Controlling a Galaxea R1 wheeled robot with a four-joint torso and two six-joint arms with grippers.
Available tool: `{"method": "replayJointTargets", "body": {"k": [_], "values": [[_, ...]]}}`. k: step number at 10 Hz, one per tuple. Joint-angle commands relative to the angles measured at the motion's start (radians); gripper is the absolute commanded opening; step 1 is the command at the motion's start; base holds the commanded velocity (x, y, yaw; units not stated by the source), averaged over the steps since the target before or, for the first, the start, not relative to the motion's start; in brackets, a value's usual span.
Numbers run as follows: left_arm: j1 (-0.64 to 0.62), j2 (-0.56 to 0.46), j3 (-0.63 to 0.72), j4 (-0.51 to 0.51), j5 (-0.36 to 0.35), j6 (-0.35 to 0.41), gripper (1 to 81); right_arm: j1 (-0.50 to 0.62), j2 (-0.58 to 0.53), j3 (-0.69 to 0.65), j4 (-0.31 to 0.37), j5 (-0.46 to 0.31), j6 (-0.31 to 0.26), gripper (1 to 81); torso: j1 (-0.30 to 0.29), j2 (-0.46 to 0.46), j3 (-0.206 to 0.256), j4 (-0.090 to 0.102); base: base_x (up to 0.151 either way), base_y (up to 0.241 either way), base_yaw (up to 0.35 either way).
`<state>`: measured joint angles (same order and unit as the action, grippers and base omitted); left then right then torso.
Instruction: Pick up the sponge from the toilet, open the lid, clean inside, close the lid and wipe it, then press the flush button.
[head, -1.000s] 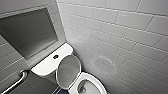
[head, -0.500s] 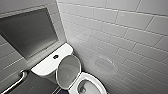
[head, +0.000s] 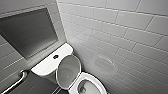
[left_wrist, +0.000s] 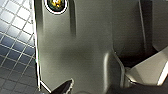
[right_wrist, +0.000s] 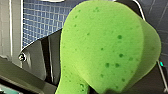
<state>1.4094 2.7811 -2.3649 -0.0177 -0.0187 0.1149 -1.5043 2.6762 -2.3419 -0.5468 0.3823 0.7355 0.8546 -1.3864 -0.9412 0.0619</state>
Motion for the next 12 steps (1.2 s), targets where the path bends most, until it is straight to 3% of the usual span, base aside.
{"method": "replayJointTargets", "body": {"k": [1,4,10,12], "values": [[-0.002,-0.010,0.006,-0.010,0.080,0.000,81.1,0.078,-0.128,0.147,-0.025,-0.008,0.021,1.0,0.000,0.000,0.000,0.000,0.000,0.000,0.000],[0.000,0.011,-0.013,-0.011,0.089,0.002,81.1,0.130,-0.223,0.291,-0.027,-0.020,0.019,1.0,0.000,0.000,0.000,0.000,0.000,0.000,0.000],[0.000,0.019,-0.025,-0.011,0.080,0.002,81.1,0.176,-0.263,0.349,-0.021,-0.016,0.021,1.0,0.000,0.000,0.000,0.000,0.000,0.000,0.000],[0.000,0.020,-0.025,-0.011,0.080,0.002,81.1,0.181,-0.272,0.363,-0.021,-0.014,0.021,1.0,0.000,0.001,0.000,0.000,-0.074,0.000,0.000]]}}
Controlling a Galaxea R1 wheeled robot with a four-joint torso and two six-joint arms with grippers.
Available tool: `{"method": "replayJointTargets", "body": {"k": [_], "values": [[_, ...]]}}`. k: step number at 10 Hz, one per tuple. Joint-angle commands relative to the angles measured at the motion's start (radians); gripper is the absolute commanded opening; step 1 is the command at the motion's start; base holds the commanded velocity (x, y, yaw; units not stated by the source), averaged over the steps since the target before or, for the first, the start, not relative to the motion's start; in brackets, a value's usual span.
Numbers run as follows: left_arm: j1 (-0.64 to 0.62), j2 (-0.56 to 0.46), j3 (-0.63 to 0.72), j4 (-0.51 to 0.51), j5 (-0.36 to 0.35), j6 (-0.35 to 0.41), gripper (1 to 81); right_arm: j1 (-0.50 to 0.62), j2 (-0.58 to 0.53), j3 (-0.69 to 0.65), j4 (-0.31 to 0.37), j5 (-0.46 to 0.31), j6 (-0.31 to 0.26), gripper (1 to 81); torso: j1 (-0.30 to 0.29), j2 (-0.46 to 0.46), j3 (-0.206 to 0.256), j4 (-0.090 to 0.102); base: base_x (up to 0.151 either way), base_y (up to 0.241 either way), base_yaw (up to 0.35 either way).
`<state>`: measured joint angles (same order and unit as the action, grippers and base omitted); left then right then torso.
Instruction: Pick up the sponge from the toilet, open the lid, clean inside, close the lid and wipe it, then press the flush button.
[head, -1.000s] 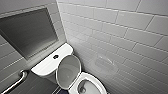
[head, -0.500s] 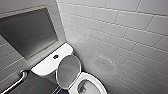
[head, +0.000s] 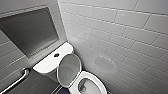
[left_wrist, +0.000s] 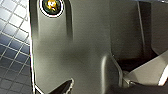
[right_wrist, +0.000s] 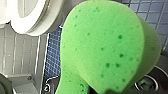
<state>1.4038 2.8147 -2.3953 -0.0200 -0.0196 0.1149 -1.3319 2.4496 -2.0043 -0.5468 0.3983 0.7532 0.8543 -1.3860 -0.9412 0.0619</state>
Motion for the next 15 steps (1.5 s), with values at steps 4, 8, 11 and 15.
{"method": "replayJointTargets", "body": {"k": [4,8,11,15], "values": [[0.005,-0.015,0.007,-0.008,0.081,0.002,81.1,0.013,-0.061,0.035,-0.019,-0.027,0.003,1.0,0.000,0.000,0.000,0.000,-0.086,0.000,0.000],[0.008,-0.016,0.005,-0.009,0.081,0.002,81.1,0.097,-0.112,0.111,-0.013,-0.042,0.003,1.0,0.000,-0.001,0.000,0.000,0.000,0.000,0.000],[0.011,-0.012,0.005,-0.012,0.079,0.002,81.1,0.206,-0.165,0.193,-0.008,-0.096,0.003,1.0,0.000,-0.001,0.000,0.000,0.000,0.000,0.000],[0.011,-0.006,0.005,-0.012,0.079,0.002,81.1,0.275,-0.226,0.236,0.053,-0.118,0.003,1.0,0.000,-0.001,0.000,0.033,0.000,0.000,0.000]]}}
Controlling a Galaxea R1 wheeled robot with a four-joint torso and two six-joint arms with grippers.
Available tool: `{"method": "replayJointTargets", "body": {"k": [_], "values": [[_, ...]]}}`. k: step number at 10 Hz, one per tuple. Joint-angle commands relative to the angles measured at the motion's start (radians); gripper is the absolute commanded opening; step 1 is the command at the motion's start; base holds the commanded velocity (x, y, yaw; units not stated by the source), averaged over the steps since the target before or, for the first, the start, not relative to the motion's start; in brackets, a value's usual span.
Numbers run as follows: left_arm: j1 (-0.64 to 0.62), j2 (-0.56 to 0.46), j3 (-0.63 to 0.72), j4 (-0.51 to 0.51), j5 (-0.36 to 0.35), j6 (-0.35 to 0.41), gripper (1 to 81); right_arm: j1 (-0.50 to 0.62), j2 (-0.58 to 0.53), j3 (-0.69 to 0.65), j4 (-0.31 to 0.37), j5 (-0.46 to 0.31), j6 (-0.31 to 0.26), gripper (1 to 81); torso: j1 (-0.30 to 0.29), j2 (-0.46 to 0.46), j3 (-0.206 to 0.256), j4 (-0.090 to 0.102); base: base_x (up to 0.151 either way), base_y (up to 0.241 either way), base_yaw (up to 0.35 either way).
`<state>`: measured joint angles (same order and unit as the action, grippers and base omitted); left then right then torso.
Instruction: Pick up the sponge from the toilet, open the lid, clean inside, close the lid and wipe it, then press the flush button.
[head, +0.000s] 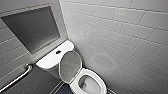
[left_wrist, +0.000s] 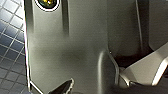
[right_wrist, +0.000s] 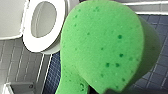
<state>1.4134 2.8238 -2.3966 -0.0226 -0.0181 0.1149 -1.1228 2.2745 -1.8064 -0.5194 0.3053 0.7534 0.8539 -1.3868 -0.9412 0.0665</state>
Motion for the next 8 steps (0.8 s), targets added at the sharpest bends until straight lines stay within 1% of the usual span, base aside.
{"method": "replayJointTargets", "body": {"k": [1,2,3,4,6,8], "values": [[0.000,-0.016,0.007,-0.008,0.078,0.002,81.1,0.079,-0.056,0.052,0.028,-0.025,0.003,1.0,0.000,0.000,0.000,0.036,0.000,0.000,0.000],[0.002,-0.016,0.007,-0.010,0.078,0.002,81.1,0.089,-0.060,0.065,0.028,-0.025,0.003,1.0,0.000,0.000,0.000,0.012,0.000,0.000,0.000],[0.002,-0.016,0.007,-0.008,0.078,0.002,81.1,0.106,-0.065,0.076,0.030,-0.026,0.003,1.0,0.000,0.000,0.000,0.027,0.000,0.000,0.000],[0.003,-0.016,0.007,-0.008,0.078,0.002,81.1,0.129,-0.071,0.082,0.033,-0.052,0.003,1.0,0.000,0.000,0.000,0.032,0.000,0.000,0.000],[0.003,-0.013,0.007,-0.008,0.078,0.002,81.1,0.200,-0.068,0.102,0.030,-0.129,0.003,1.0,0.000,0.000,0.000,0.032,0.000,0.000,0.000],[0.003,-0.012,0.007,-0.017,0.078,0.000,81.1,0.252,-0.041,0.102,0.025,-0.204,0.003,1.0,0.000,0.000,0.000,0.032,0.000,0.000,0.000]]}}
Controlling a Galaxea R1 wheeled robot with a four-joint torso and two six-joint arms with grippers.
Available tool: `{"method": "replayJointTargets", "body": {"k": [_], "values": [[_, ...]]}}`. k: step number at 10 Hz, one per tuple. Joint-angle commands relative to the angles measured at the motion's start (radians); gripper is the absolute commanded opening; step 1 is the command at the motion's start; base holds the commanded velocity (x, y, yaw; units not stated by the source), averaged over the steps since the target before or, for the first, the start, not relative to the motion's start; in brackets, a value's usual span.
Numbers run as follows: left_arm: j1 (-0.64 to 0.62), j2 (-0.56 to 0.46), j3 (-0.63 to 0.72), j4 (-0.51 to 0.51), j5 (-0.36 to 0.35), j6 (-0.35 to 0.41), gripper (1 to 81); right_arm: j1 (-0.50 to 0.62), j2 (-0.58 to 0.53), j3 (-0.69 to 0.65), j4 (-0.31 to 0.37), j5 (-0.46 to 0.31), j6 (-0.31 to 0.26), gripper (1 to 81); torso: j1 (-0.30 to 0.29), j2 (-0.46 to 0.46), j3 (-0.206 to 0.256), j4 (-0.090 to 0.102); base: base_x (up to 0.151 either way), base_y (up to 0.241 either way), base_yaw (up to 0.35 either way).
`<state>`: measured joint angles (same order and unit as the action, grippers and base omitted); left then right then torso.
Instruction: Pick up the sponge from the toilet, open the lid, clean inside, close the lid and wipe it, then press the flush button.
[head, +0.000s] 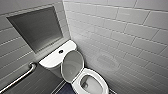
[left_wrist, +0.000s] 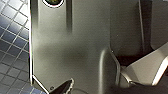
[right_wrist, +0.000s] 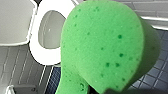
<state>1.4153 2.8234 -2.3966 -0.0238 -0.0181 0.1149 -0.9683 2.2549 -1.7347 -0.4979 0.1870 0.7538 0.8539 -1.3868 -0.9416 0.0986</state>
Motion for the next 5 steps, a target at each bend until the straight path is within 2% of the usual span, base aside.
{"method": "replayJointTargets", "body": {"k": [1,4,5], "values": [[0.001,-0.011,0.007,-0.019,0.078,0.002,81.1,0.122,0.004,0.021,-0.002,-0.130,0.002,1.0,0.000,0.000,0.000,0.000,0.000,0.000,0.000],[0.001,-0.008,0.007,-0.022,0.078,0.000,81.1,0.213,0.073,0.014,-0.008,-0.225,0.001,1.0,0.000,0.000,0.000,0.000,0.000,0.000,0.000],[0.001,-0.007,0.002,-0.022,0.078,0.002,81.1,0.234,0.093,0.011,-0.008,-0.235,0.001,1.0,0.000,0.000,-0.028,0.000,0.000,0.000,0.000]]}}
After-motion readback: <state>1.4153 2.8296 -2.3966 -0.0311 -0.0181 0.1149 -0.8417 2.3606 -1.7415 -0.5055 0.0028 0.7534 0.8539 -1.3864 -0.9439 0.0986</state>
